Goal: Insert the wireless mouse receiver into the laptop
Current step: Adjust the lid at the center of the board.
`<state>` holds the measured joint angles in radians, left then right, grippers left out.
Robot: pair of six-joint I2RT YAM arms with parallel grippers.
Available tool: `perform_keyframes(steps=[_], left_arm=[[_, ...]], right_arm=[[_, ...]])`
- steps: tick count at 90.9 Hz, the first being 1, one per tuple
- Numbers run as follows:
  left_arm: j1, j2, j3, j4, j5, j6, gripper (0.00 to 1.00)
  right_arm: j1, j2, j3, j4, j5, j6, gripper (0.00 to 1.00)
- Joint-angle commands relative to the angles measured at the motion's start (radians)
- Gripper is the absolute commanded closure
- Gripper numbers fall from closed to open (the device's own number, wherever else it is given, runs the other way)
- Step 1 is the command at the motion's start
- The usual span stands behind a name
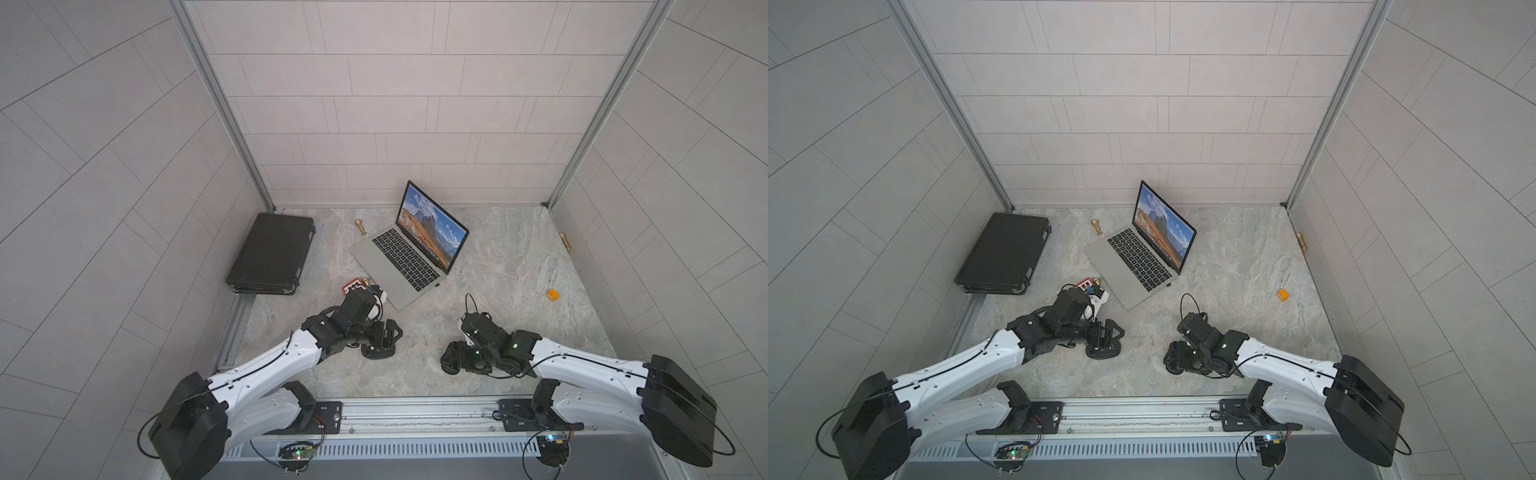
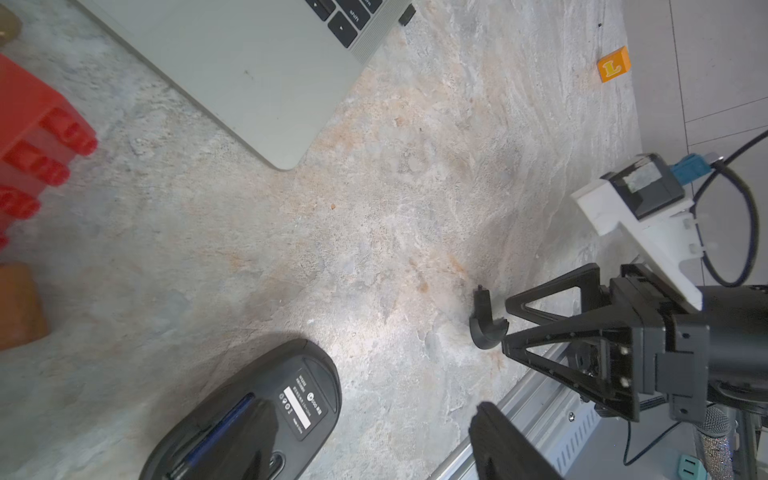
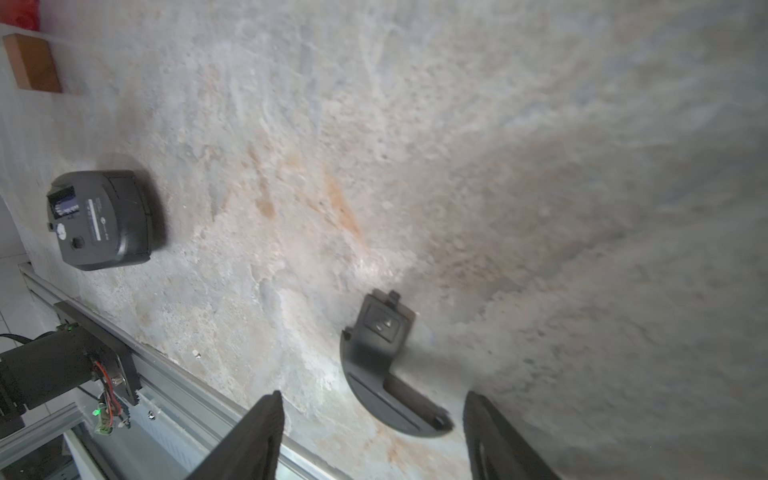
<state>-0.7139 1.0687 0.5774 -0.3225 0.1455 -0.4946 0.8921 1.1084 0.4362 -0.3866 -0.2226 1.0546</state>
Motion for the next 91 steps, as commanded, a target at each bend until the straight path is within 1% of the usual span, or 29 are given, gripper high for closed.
perform_keyframes(steps=[1,14,30,37,45,56,61,69,75,80,91], left_arm=[[-0.002,-0.005,-0.012,-0.010,0.007,-0.012,0.24],[-0.001,0.002,-0.016,-0.002,0.018,-0.015,0.24],[-0.003,0.014,-0.028,0.017,0.048,-0.013,0.24],[-0.006,0.027,-0.035,0.042,0.085,-0.013,0.24],[-0.013,0.042,-0.041,0.073,0.124,-0.018,0.24],[-0.023,0.070,-0.044,0.117,0.176,-0.024,0.25],[-0.033,0.076,-0.042,0.127,0.201,-0.027,0.26],[-0.061,0.073,-0.048,0.145,0.229,-0.037,0.27],[-0.082,0.073,-0.058,0.166,0.249,-0.048,0.28],[-0.094,0.084,-0.065,0.180,0.261,-0.059,0.30],[-0.119,0.129,-0.072,0.223,0.277,-0.090,0.34]], right_arm=[[0.022,0.048,0.017,0.076,0.028,0.010,0.33],[0.051,0.150,0.070,0.105,0.036,-0.064,0.39],[0.122,0.279,0.176,0.120,0.018,-0.148,0.44],[0.157,0.319,0.229,0.095,0.027,-0.154,0.44],[0.178,0.303,0.261,0.030,0.082,-0.125,0.44],[0.189,0.196,0.290,-0.120,0.214,0.022,0.33],[0.199,0.141,0.301,-0.200,0.280,0.107,0.31],[0.218,0.110,0.330,-0.370,0.368,0.297,0.30],[0.228,0.129,0.343,-0.451,0.376,0.417,0.30],[0.237,0.162,0.351,-0.484,0.368,0.505,0.31],[0.257,0.260,0.394,-0.507,0.343,0.605,0.34]])
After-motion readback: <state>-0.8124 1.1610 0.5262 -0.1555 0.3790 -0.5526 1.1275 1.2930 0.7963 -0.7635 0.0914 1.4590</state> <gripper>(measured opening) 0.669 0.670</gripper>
